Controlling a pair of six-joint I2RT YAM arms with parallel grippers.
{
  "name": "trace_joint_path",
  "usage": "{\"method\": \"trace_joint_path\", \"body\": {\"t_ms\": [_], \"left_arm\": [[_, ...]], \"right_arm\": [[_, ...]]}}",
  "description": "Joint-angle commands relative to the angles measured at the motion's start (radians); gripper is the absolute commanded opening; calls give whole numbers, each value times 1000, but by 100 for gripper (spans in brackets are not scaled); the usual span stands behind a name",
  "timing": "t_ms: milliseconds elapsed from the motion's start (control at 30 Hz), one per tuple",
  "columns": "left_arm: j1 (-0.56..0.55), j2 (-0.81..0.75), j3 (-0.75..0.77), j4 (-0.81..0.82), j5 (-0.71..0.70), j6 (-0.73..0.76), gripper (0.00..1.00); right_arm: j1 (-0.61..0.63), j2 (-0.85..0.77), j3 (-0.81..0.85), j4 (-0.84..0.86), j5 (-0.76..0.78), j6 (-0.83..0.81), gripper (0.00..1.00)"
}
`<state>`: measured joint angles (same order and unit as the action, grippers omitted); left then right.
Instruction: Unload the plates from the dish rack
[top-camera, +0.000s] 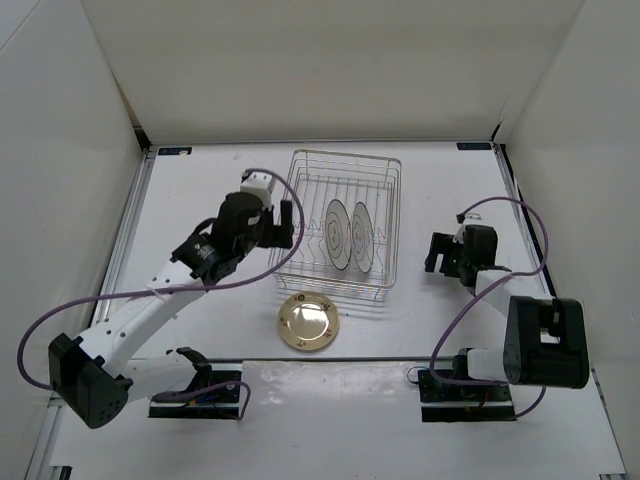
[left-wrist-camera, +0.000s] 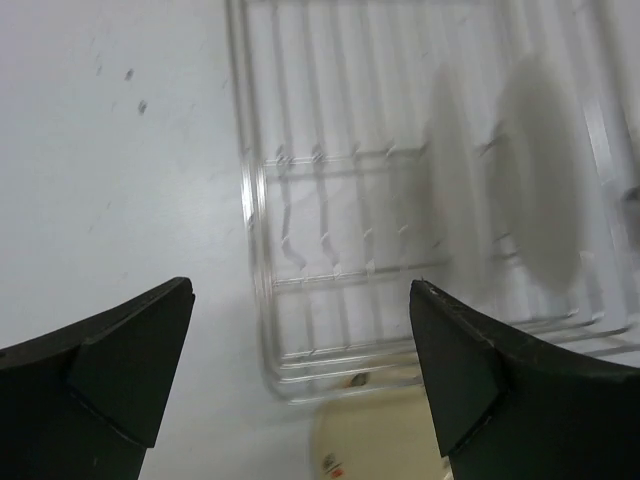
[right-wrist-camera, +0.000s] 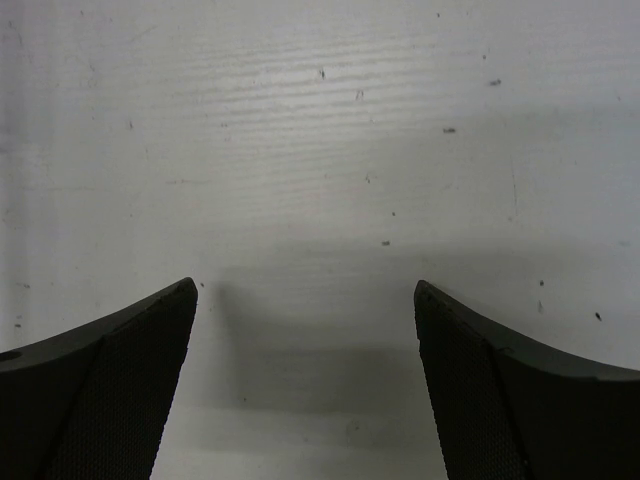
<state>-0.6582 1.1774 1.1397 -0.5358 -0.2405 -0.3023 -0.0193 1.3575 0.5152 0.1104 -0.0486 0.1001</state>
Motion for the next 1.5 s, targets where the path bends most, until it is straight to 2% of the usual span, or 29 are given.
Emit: {"method": "trace_joint_path", "body": {"t_ms": [0,33,133,167,267,300,367,433,500,533,600,633,733,767,833,900,933,1000,1033,1067,1100,1233,1267,1333,1367,1433,1467], "left_arm": [[14,-87,-239,161,-132,58,100],[17,-125,-320,234,-138,63,100],[23,-186,-490,302,-120,100,100],[23,-197,-511,347,-118,115,100],[31,-191,-531,344,-121,141,100],[32,-185,-512,330,-132,140,100],[34,-199,-511,319,-149,137,100],[37,-209,-556,364,-151,137,100],[48,-223,-587,408,-154,129,100],[54,-228,-587,405,-152,126,100],[65,-222,-581,382,-157,124,100],[69,-220,-580,381,-157,126,100],[83,-217,-581,378,-163,115,100],[86,-216,-581,375,-155,111,100],[89,-220,-586,373,-154,108,100],[91,-222,-589,378,-152,109,100],[92,-220,-589,378,-149,106,100],[97,-216,-587,375,-149,101,100],[98,-213,-586,373,-143,101,100],[98,-208,-581,375,-143,101,100],[100,-208,-580,370,-140,95,100],[111,-203,-575,364,-129,92,100],[112,-200,-577,367,-122,89,100],[117,-199,-577,364,-118,86,100],[120,-197,-577,362,-111,83,100],[123,-197,-574,366,-103,83,100],[123,-193,-575,362,-102,84,100]], "right_arm": [[-1,-81,-72,54,83,42,90],[-1,-93,-86,60,108,58,90],[-2,-123,-125,92,228,125,90],[-2,-127,-116,84,249,128,90],[-2,-116,-48,-21,245,124,90],[-1,-113,9,-161,253,122,90],[-1,-112,104,-247,256,147,90],[-1,-136,202,-346,204,128,90],[-1,-187,229,-362,149,105,90],[-1,-254,252,-364,60,116,90],[-1,-326,244,-307,-22,188,90],[-2,-363,234,-252,-40,308,90],[-10,-411,117,-198,44,551,90],[-19,-423,105,-190,-9,541,90],[-11,-405,171,-201,-185,376,90],[-2,-305,241,-324,-212,374,90],[11,-249,337,-394,-249,360,90],[15,-201,367,-391,-292,305,90],[78,-189,387,-385,-292,306,90],[91,-181,416,-405,-246,306,90],[120,-175,445,-406,-223,300,89],[211,-124,543,-403,-188,279,62],[270,-110,561,-416,-182,271,54],[315,-58,643,-449,-154,245,53],[379,-38,679,-462,-130,236,53],[418,-2,695,-469,-93,207,53],[477,6,709,-471,-68,201,53]]}}
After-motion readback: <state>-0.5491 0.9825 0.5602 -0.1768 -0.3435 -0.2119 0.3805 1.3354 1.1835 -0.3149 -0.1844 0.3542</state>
